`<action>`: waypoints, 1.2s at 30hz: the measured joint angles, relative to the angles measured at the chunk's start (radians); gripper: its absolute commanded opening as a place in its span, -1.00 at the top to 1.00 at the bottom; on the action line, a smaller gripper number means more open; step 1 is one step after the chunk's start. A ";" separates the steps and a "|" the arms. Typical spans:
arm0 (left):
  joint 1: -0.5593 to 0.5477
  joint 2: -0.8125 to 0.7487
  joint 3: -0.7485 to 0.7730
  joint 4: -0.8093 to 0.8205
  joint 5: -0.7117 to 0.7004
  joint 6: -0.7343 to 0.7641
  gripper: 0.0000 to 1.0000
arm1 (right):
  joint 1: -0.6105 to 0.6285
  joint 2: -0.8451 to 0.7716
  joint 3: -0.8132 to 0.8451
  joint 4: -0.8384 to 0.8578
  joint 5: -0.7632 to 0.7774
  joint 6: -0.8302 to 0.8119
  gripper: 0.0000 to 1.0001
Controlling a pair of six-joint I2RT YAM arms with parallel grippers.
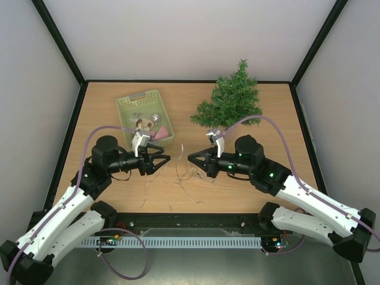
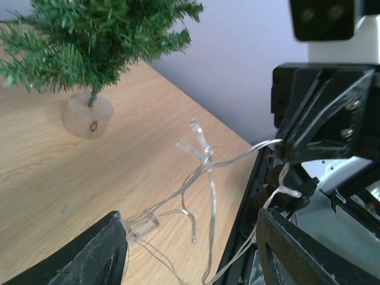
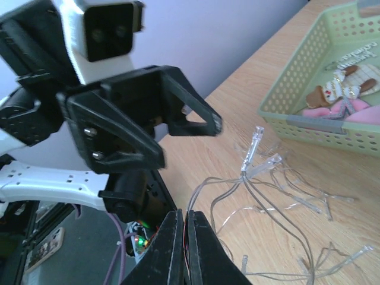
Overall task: Decorate the small christmas tree
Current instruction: Pick up the decoration item from the center of the board.
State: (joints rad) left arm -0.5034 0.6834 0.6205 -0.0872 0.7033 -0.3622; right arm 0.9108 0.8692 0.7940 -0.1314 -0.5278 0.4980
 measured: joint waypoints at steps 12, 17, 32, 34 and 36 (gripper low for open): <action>-0.061 0.097 0.012 -0.040 -0.023 0.294 -0.19 | 0.000 -0.078 -0.034 0.033 -0.079 -0.024 0.97; -0.097 0.163 0.051 -0.039 0.018 0.435 -0.23 | 0.000 -0.078 -0.037 0.033 -0.101 -0.035 0.97; -0.141 0.280 0.071 0.000 0.093 0.655 0.72 | 0.000 -0.095 -0.040 0.041 -0.147 -0.047 0.97; -0.142 0.280 0.071 0.015 0.093 0.665 0.93 | 0.000 -0.098 -0.046 0.041 -0.147 -0.047 0.97; -0.143 0.277 0.071 0.023 0.088 0.669 0.95 | 0.000 -0.102 -0.055 0.040 -0.145 -0.049 0.97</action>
State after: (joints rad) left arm -0.6460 0.9607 0.6910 -0.0647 0.7910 0.3069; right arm 0.9108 0.7670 0.7391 -0.0914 -0.6724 0.4488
